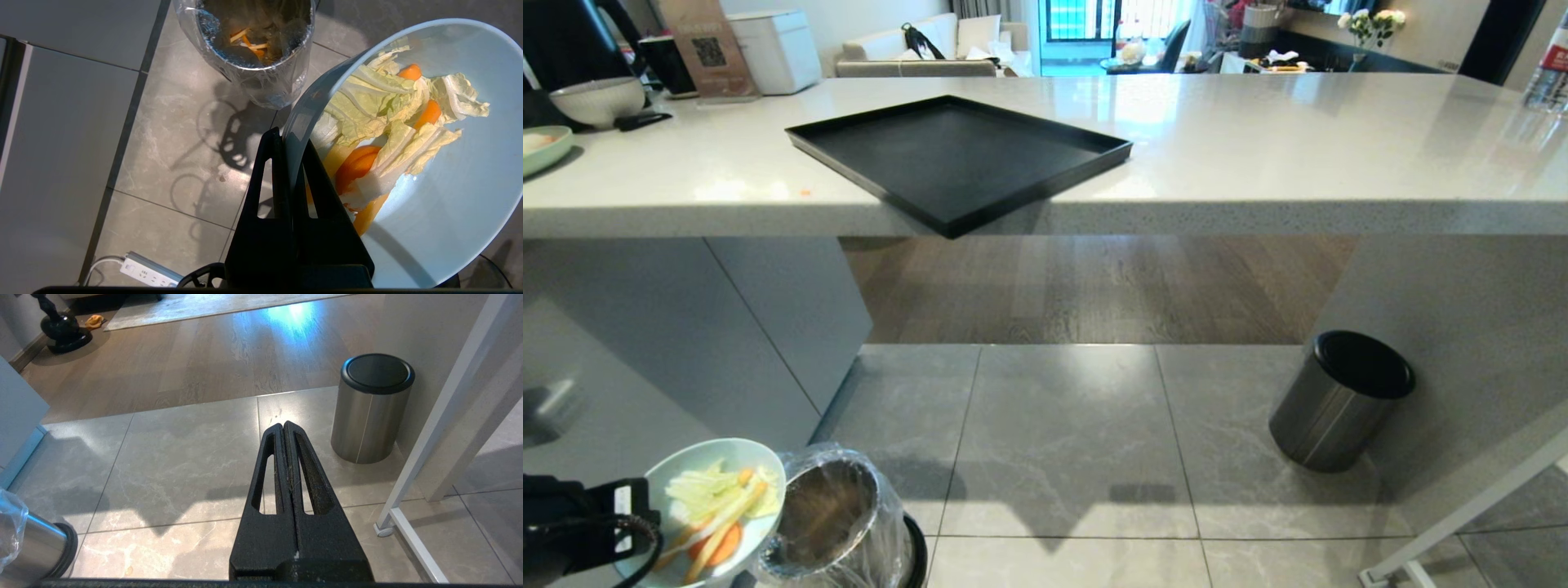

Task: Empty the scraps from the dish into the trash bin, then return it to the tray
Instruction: Move the bowl over the trash can

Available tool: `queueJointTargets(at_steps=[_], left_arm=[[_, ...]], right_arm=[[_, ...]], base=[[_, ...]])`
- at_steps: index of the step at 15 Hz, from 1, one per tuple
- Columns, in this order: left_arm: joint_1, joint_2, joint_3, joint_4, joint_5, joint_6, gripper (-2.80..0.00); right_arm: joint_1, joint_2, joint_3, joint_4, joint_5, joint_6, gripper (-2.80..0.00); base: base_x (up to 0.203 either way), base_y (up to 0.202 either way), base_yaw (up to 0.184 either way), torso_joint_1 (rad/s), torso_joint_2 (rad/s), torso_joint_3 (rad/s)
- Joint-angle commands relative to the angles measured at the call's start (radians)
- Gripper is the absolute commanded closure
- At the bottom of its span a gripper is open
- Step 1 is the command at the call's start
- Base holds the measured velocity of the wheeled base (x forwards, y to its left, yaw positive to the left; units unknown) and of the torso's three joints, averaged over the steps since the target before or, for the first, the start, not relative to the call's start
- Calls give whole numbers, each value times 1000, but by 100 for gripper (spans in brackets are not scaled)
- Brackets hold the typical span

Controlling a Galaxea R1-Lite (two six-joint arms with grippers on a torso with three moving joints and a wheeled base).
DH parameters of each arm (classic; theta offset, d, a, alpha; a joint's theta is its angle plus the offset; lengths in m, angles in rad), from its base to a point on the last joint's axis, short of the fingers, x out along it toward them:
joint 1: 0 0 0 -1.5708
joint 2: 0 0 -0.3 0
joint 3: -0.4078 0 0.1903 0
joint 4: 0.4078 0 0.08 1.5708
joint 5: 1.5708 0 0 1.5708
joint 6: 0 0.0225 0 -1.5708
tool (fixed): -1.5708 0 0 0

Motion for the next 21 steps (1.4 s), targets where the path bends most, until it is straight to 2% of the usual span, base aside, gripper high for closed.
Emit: queueJointTargets(at_steps=[1,21], left_arm=[[0,-1,2,2,1,-1,0],[0,7,0,2,1,-1,0]], right_arm=[[0,0,0,0,0,1,0],[0,0,0,-2,0,1,0]], base=[[0,0,0,3,41,50],[0,0,0,0,1,1]])
